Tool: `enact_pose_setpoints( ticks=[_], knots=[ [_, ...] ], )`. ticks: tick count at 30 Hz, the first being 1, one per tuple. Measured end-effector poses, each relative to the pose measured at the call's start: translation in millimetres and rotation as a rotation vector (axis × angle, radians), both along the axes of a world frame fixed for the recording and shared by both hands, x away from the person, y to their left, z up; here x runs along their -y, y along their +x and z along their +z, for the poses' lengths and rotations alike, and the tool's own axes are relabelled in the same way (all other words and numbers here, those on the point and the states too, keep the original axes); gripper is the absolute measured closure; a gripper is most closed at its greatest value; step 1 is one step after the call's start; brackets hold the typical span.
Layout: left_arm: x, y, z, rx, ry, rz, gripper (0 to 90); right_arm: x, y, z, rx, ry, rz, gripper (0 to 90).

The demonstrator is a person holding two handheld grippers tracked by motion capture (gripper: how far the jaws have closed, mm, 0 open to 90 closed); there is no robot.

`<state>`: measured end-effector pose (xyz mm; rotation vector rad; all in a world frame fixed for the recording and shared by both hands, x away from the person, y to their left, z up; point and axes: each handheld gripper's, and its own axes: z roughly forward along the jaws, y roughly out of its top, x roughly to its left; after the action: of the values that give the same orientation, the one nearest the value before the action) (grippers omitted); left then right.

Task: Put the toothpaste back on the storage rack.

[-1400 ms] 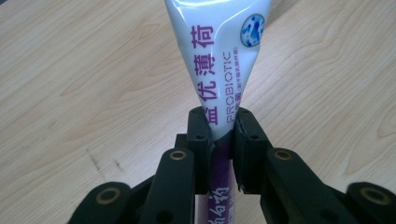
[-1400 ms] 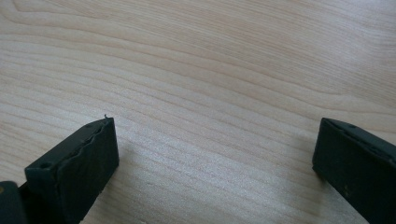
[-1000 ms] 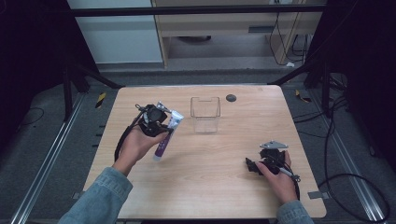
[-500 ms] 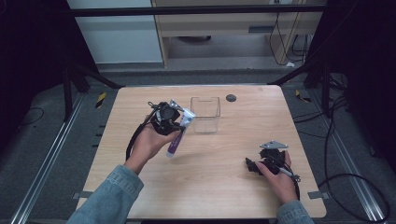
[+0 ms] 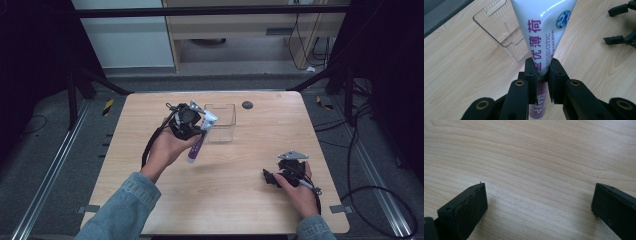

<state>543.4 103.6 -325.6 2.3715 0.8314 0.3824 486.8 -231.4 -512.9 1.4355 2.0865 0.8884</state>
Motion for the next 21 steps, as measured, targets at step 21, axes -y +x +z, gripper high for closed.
enact_pose_setpoints(
  ticks=[21],
  knots=[
    [28.3,17.9,33.6,0.051,-0.061,0.012,78.8,0.1,0.1,-0.2,0.002,-0.003,0.002,0.6]
  ],
)
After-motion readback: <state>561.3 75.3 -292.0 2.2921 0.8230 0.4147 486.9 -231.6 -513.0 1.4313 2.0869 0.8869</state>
